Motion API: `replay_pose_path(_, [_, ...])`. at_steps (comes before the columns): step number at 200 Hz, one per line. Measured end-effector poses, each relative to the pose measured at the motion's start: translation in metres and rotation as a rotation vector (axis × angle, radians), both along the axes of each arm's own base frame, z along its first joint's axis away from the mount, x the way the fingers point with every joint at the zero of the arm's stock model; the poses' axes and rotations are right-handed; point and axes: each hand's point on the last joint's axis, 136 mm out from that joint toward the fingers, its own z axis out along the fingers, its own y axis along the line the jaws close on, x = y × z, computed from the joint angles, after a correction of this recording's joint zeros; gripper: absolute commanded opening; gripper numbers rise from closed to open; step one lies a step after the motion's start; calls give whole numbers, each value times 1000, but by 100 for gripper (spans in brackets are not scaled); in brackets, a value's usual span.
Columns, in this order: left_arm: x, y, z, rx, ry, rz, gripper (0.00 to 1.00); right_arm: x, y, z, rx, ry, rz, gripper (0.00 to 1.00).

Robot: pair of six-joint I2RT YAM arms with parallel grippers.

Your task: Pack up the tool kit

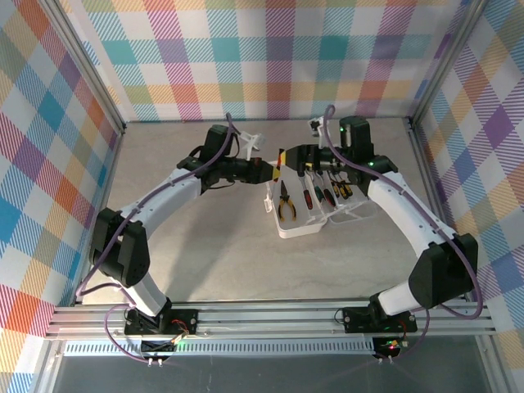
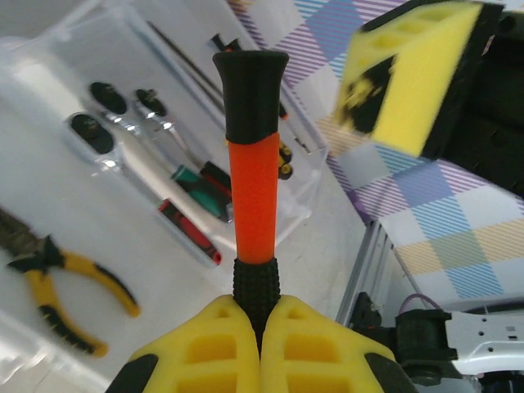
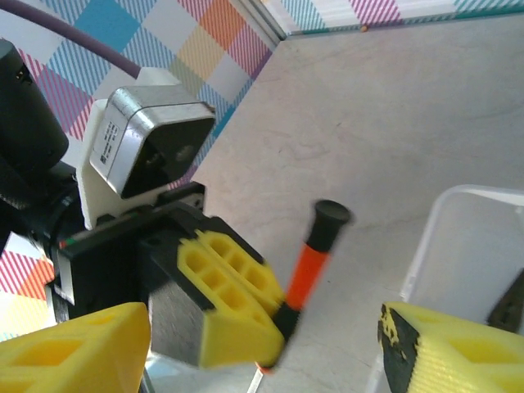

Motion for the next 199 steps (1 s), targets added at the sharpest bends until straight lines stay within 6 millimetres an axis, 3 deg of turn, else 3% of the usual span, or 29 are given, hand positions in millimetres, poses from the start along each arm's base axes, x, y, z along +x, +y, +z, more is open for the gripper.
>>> replay_pose_path(24, [-3,-12,1,-24,8,-22,2,4,10,-11,-4,28,-8,64])
replay_pose_path(73, [-6,-19,9,-53,3,-37,2,13,11,-23,-29,55,-62,54])
replay_pose_path(124, [-7,-22,12,-65,-6,-47,7,16,14,-27,-29,67,-75,4])
replay_pose_path(138, [-7,-22,12,-64,-6,-48,19,17,13,-26,-31,65,-81,0])
replay_pose_path(158, [-3,-18,9,-24,-20,-29,60,18,10,-23,-64,46,-87,0])
replay_pose_path(160, [-3,-17,8,-14,-20,-24,66,18,10,-22,-68,45,-89,0])
replay_pose_path(161, [-2,-16,8,-11,-22,-22,71,19,9,-22,-71,44,-90,0])
replay_pose_path(163, [0,-14,8,2,-29,-14,92,19,8,-22,-77,40,-93,0])
replay_pose_path(165, [1,-12,7,12,-27,-5,98,19,7,-21,-80,40,-94,0])
replay_pose_path(179, [13,5,-1,107,-50,70,99,26,-7,-18,-126,22,-122,0])
replay_pose_path(199, [36,65,-15,282,-54,256,100,40,-46,-13,-224,-9,-212,0])
